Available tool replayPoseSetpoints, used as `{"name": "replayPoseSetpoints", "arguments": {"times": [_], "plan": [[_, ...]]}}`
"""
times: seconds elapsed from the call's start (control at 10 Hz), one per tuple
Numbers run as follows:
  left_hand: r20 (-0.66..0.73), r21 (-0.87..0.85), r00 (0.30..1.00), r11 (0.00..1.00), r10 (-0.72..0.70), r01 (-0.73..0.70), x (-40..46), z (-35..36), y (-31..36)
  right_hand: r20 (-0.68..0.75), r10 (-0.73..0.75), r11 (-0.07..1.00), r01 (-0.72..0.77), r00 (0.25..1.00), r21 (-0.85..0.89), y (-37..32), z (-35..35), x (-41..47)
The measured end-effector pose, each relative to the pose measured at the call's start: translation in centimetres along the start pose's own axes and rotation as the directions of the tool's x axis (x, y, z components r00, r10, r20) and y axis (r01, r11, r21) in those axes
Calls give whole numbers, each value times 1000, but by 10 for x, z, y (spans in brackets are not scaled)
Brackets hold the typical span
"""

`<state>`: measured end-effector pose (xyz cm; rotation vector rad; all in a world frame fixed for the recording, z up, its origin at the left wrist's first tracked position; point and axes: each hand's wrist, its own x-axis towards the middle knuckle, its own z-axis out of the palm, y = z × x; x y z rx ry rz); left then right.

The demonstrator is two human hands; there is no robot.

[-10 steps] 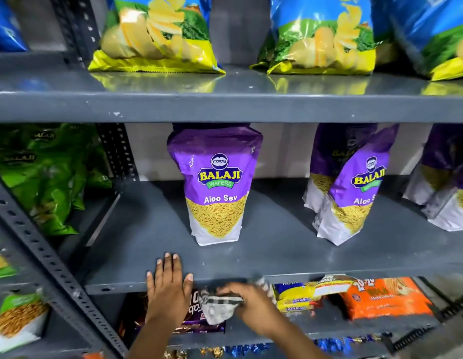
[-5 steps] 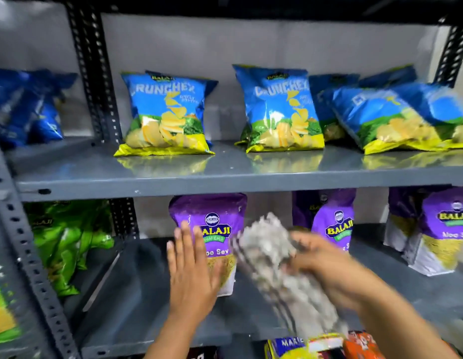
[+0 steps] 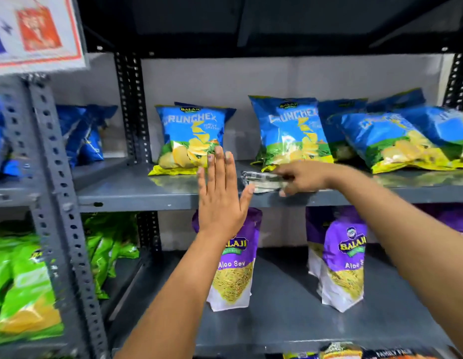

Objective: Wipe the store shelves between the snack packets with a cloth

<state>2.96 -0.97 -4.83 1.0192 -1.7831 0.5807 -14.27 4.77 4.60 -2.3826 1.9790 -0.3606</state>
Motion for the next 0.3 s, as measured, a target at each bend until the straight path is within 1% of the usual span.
{"name": "replayPoseSetpoints", "arguments": {"times": [0.1,0.2,0.3], "plan": [[66,47,997,999,-29,26,-5,10,-10,-14,46,997,-45,999,67,-2,10,-2],[80,78,997,997,2,-8,-8,16,-15,-77,79,995,-84,994,-59,3,19,1],[74,61,997,998,-12,7,-6,13,-13,-242,55,998,-61,969,-14,-2,29,-8]]}}
